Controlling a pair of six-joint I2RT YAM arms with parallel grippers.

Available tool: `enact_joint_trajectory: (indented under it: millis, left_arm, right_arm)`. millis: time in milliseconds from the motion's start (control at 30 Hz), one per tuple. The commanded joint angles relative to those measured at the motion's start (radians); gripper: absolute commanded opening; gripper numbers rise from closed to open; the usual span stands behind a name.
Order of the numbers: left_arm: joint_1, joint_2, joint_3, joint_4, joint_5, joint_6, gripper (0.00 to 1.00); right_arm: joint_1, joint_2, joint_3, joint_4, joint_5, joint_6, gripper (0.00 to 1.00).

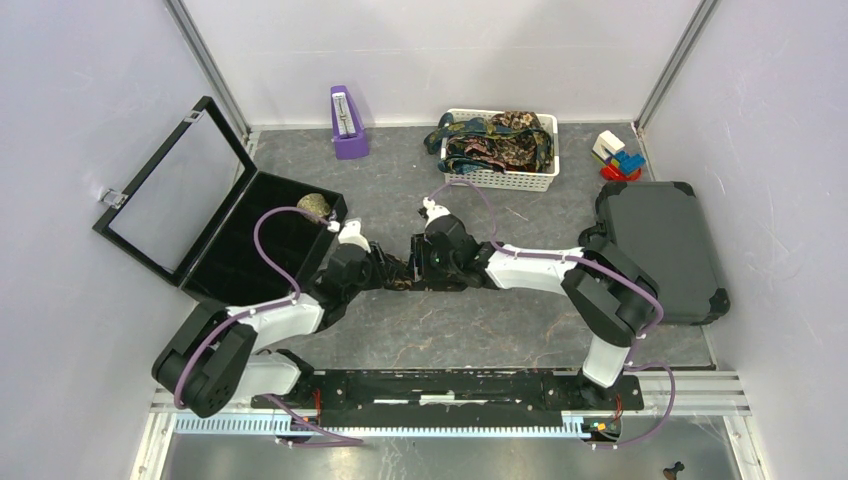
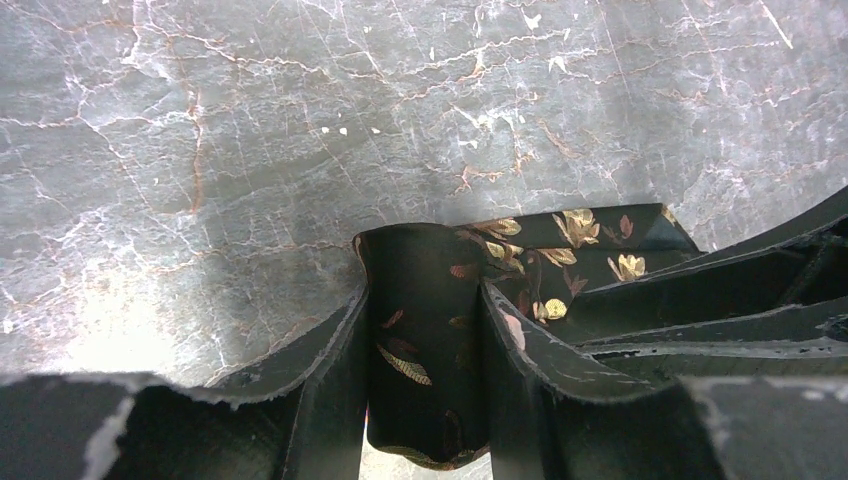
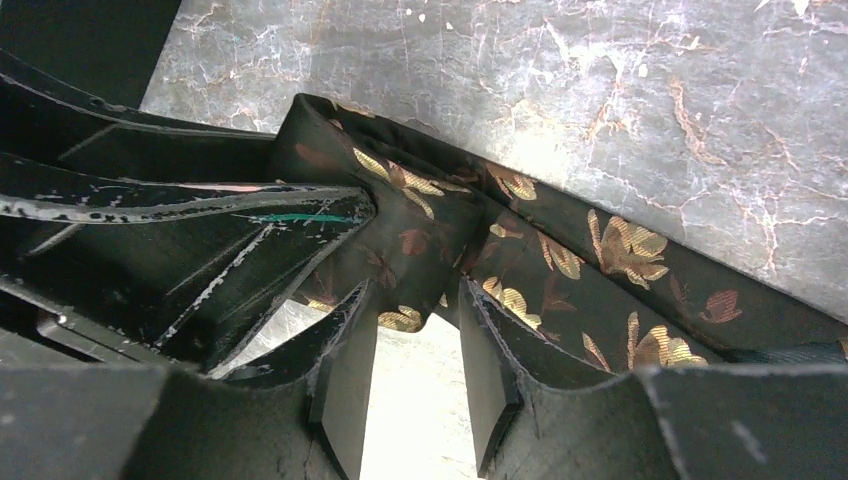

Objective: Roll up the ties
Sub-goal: Roll the tie at the center of the board.

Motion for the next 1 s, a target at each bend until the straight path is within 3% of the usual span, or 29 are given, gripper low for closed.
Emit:
enact_joint_trajectory:
  millis: [0, 433, 667, 967]
  left_arm:
    - [-0.04, -0.035, 0.059, -0.157, -0.121, 0.083, 0.48]
    - [-0.187, -0.021, 0.234, -0.479, -0.367, 0.102, 0.47]
    - [-0.224, -0.021, 0.26, -0.543, -0.413, 0.105, 0.47]
    - [-0.273, -0.016, 0.302, -0.644, -0.491, 0.079, 0.47]
  right_arm:
    - [-0.001, -0.013, -0.014, 0.066, -0.022, 0.015, 0.41]
    - [0.012, 0.009, -0.013, 0.099, -0.031, 0.029, 0.33]
    - [0.018, -0.018, -0.043, 0.093, -0.004, 0.026, 0.25]
    - [0.073, 0.026, -0.049, 0.139, -0.018, 0.059, 0.24]
